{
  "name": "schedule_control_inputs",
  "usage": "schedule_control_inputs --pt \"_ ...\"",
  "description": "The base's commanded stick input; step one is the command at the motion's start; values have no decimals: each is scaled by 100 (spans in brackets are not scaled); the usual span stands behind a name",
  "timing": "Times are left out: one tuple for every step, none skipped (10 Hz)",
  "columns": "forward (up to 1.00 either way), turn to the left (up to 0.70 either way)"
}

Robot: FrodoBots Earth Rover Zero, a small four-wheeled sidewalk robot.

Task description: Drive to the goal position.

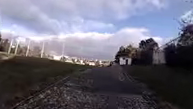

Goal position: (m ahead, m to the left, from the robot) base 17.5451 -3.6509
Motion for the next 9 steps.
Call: schedule_control_inputs --pt "100 0" --pt "100 0" --pt "100 0" --pt "100 0" --pt "100 0" --pt "100 0" --pt "100 0" --pt "100 0" --pt "100 0"
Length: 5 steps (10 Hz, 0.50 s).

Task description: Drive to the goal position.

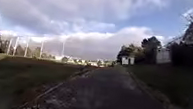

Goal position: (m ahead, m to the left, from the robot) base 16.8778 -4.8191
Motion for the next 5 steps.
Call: schedule_control_inputs --pt "100 0" --pt "100 0" --pt "100 0" --pt "100 0" --pt "100 -34"
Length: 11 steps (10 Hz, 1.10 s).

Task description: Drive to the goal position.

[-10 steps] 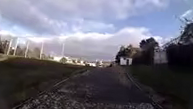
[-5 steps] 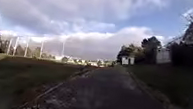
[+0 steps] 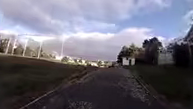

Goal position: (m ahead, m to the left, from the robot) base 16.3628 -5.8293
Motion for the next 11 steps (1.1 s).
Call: schedule_control_inputs --pt "100 -40" --pt "100 -40" --pt "100 -40" --pt "100 -40" --pt "100 -40" --pt "100 -26" --pt "100 0" --pt "100 0" --pt "100 0" --pt "100 0" --pt "100 0"
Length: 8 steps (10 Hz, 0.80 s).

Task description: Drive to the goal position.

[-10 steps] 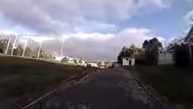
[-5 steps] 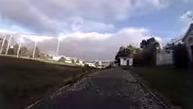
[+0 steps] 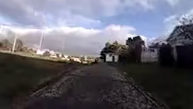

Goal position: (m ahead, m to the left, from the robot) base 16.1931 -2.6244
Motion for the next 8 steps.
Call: schedule_control_inputs --pt "100 0" --pt "100 0" --pt "100 0" --pt "100 0" --pt "100 0" --pt "100 0" --pt "100 0" --pt "100 -38"
